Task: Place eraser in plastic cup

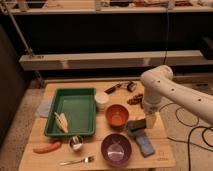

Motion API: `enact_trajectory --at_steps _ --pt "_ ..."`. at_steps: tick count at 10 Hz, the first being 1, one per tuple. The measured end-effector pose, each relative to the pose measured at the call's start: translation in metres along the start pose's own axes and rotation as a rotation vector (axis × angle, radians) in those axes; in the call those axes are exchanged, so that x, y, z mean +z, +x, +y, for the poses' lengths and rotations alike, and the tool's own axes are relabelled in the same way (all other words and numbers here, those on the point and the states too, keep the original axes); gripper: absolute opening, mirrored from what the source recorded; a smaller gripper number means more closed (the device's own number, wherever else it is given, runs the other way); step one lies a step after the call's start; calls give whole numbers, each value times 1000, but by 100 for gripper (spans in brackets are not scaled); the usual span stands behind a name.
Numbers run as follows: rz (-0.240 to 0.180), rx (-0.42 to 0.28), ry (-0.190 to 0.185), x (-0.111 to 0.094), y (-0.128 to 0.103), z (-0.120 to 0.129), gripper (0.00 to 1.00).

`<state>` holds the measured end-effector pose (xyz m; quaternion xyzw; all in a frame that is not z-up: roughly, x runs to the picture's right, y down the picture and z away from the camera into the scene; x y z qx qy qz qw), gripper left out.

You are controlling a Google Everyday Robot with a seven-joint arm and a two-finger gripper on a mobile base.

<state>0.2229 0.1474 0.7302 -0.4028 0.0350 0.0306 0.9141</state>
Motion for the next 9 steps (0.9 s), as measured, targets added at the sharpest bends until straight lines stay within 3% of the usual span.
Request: enact_trajectory --at_steps 3,9 --pt "-58 -2 -45 0 2 2 80" --pt "-58 -5 -46 1 1 1 80"
